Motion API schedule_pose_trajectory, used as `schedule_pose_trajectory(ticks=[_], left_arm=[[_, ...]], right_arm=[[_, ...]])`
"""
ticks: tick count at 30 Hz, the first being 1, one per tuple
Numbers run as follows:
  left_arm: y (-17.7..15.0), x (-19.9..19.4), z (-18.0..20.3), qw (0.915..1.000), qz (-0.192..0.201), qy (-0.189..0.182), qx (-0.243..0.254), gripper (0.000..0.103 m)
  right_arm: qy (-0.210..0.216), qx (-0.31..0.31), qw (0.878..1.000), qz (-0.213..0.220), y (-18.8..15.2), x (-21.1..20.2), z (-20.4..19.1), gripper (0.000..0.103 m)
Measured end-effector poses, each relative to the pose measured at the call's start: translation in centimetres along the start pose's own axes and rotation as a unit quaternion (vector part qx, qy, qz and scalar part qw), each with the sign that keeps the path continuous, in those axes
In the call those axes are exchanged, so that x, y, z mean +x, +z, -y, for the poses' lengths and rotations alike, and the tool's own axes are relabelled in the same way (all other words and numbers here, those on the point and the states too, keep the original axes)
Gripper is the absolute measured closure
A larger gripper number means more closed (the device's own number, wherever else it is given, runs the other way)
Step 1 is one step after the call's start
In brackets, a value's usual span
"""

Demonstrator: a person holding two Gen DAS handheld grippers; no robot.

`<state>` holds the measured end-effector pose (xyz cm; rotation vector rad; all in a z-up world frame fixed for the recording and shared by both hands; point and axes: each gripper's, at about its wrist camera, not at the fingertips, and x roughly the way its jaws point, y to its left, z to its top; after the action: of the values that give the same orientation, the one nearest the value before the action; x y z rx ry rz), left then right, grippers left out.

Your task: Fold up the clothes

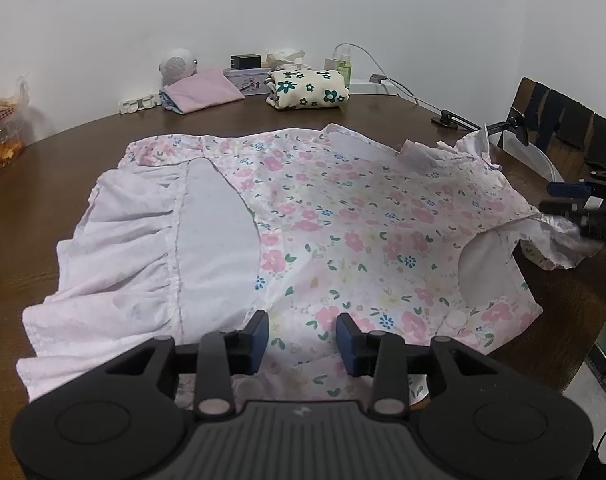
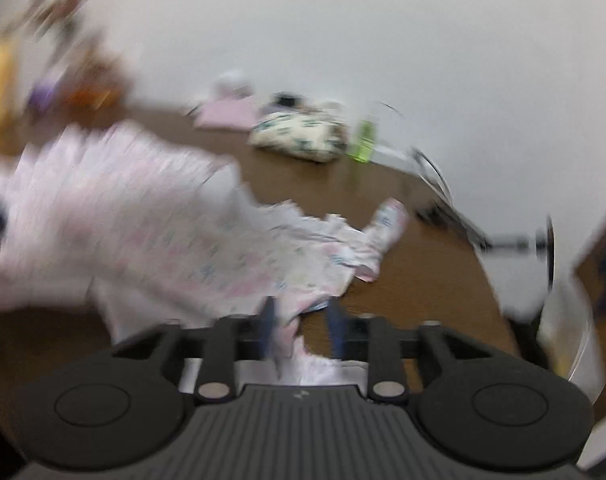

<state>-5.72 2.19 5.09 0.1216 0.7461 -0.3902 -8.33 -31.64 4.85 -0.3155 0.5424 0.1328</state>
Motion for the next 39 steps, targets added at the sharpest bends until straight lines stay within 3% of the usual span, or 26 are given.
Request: schedule_pose_trajectory(ticks=[3, 6, 8, 12, 18, 21, 25, 33, 35, 37, 39], left_arm=[[0.0, 0.0, 0.2, 1.0, 0.0, 0.0, 0.003, 0.062], [-0.1, 0.0, 0.2, 1.0, 0.0, 0.002, 0.006, 0.062], [-0.1, 0.0, 0.2, 1.0, 0.0, 0.0, 0.005, 0.062], [-0.1, 0.1, 0.1, 1.0, 0.0, -0.001, 0.004, 0.062], [0.0, 0.2, 0.0, 0.9998, -0.002, -0.006, 0.017, 0.062], [0.0, 0.2, -0.1, 0.9998, -0.001, -0.008, 0.016, 0.062], [-0.1, 0.2, -0.1, 0.9999, 0.002, -0.009, 0.014, 0.062], [-0.2, 0.1, -0.4, 0.9998, 0.004, -0.01, 0.017, 0.062], [-0.3, 0.1, -0.5, 0.9998, 0.005, -0.01, 0.018, 0.062], [-0.3, 0.1, -0.6, 0.9998, 0.005, -0.011, 0.019, 0.062], [-0.3, 0.1, -0.6, 0.9997, 0.006, -0.011, 0.02, 0.062]], right_arm=[[-0.004, -0.101, 0.995, -0.014, -0.2, 1.0, -2.3, 0.071], [-0.013, -0.164, 0.986, -0.027, -0.3, 2.4, -3.2, 0.08], [-0.024, -0.179, 0.983, -0.029, 0.0, 2.8, -3.5, 0.103], [-0.064, -0.164, 0.984, 0.0, 0.6, 1.4, -3.7, 0.103], [-0.152, -0.143, 0.977, -0.044, -0.9, 2.7, -6.2, 0.1], [-0.159, -0.135, 0.977, -0.047, -0.2, 3.5, -6.6, 0.09], [-0.181, -0.133, 0.973, -0.058, 0.5, 5.1, -6.0, 0.089], [-0.196, -0.069, 0.976, -0.073, 0.5, 2.4, -6.1, 0.093], [-0.156, 0.027, 0.983, -0.088, 0.8, 1.7, -3.9, 0.093], [-0.113, 0.125, 0.98, -0.103, 1.1, 1.0, -1.7, 0.093], [-0.096, 0.122, 0.982, -0.11, 1.2, 0.7, -1.2, 0.089]])
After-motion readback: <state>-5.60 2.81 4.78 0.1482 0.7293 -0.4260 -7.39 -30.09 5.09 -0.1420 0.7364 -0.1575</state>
